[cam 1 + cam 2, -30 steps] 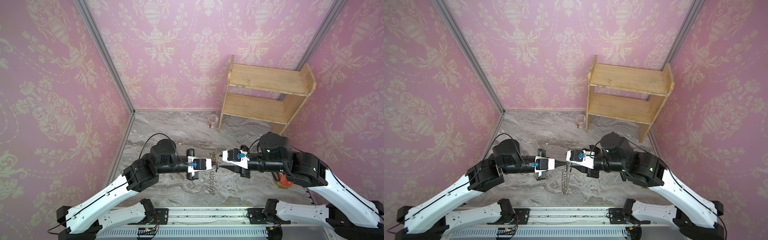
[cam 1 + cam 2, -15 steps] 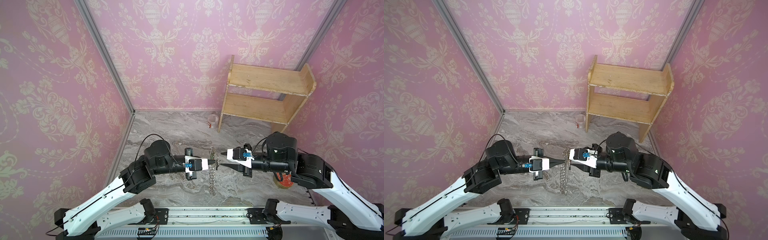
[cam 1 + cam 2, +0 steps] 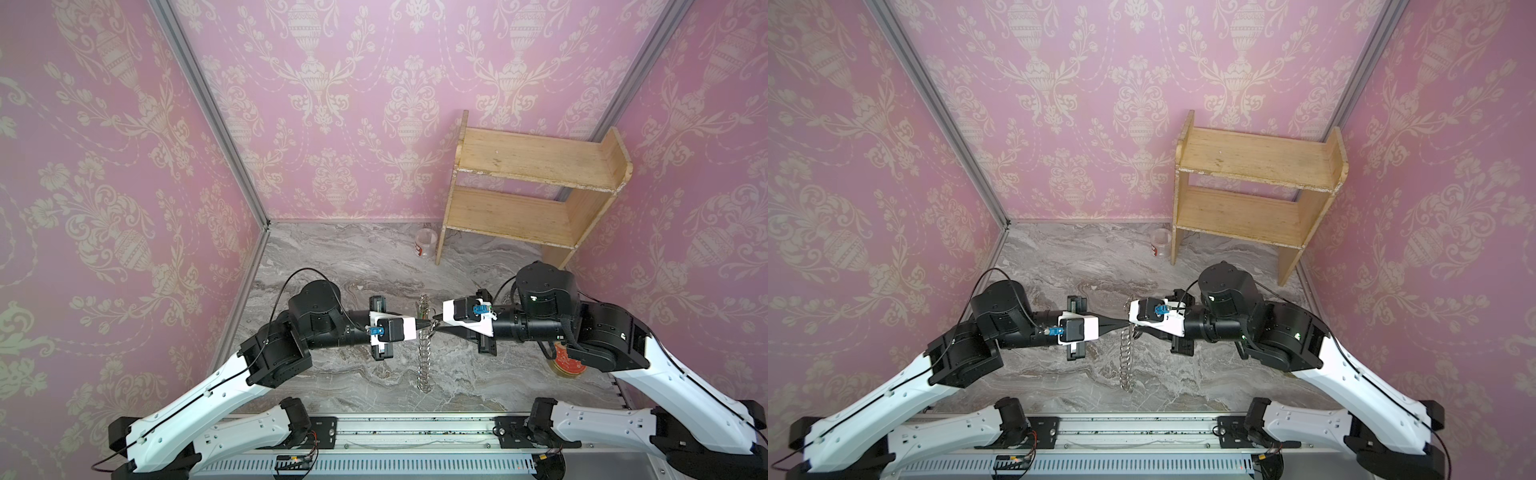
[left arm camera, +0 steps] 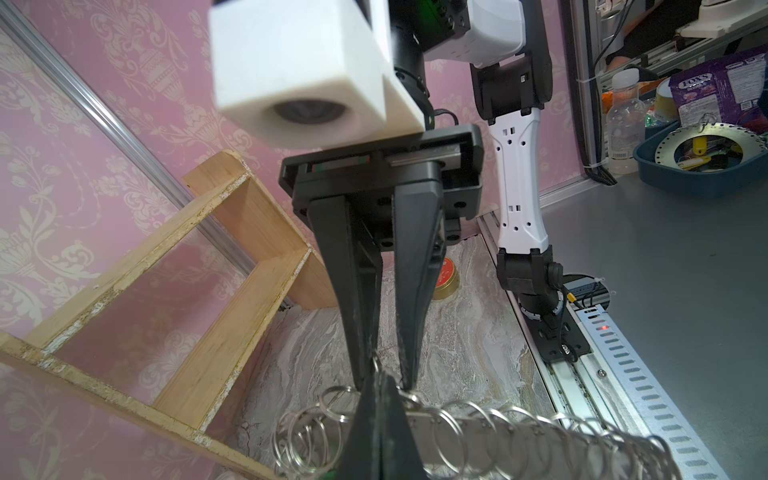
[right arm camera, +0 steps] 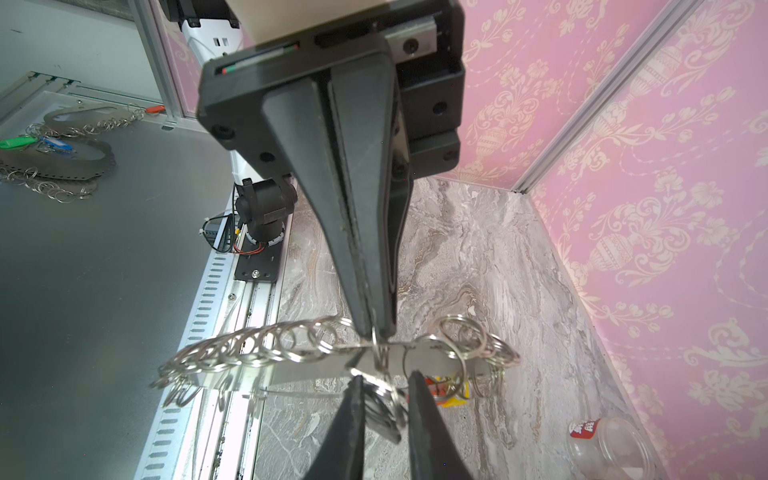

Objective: Put the keys on the keyring

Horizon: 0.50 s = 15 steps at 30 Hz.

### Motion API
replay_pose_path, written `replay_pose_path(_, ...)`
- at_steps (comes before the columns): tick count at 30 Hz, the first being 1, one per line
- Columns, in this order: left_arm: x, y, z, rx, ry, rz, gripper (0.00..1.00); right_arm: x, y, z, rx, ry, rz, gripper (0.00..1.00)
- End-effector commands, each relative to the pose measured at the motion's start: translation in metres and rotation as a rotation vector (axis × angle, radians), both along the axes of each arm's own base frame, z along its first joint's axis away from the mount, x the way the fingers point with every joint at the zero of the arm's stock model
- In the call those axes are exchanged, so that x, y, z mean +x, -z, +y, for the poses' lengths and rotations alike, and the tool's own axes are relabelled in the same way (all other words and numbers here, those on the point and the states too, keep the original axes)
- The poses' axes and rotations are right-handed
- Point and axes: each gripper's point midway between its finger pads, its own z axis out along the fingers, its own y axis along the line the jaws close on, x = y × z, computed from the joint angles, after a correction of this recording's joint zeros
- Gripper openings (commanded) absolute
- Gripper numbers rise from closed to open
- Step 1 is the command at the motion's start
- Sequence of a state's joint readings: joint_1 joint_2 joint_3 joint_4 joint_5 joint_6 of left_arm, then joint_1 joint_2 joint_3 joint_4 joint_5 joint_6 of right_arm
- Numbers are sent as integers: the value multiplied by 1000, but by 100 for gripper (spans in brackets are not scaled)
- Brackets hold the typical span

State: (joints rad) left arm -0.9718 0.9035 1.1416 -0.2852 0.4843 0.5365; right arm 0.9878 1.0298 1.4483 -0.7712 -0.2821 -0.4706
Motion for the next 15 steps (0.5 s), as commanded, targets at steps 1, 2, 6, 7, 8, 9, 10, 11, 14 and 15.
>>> replay_pose_path(1, -4, -16, 2, -56, 9, -24, 0, -5, -13, -6, 27, -8, -9, 21)
replay_pose_path(2, -4, -16, 2, -55, 8, -26, 0, -5, -14, -7, 27, -7, -10, 22)
replay_pose_path(6, -4, -16, 1, -55, 11, -24, 0, -6, -16, -8, 31, -9, -10, 22)
replay_pose_path(7, -4, -16, 1, -55, 12, -25, 0, -6, -15, -8, 27, -11, -10, 21)
replay_pose_path(8, -4, -17, 0, -55, 13, -24, 0, -6, -15, -8, 24, -10, -9, 20)
replay_pose_path(9, -4, -17, 1, -56, 13, -25, 0, -6, -14, -8, 20, -11, -8, 20)
replay_pose_path(10, -4, -16, 0, -53, 12, -22, 0, -6, -14, -7, 19, -11, -8, 19)
replay_pose_path(11, -4, -16, 0, -53, 13, -21, 0, -5, -14, -8, 19, -9, -9, 18)
replay_pose_path(14, -4, -16, 1, -49, 11, -20, 0, -6, -14, -8, 16, -11, -9, 16)
replay_pose_path(15, -4, -16, 1, -49, 10, -21, 0, -6, -14, -8, 16, -11, -9, 15)
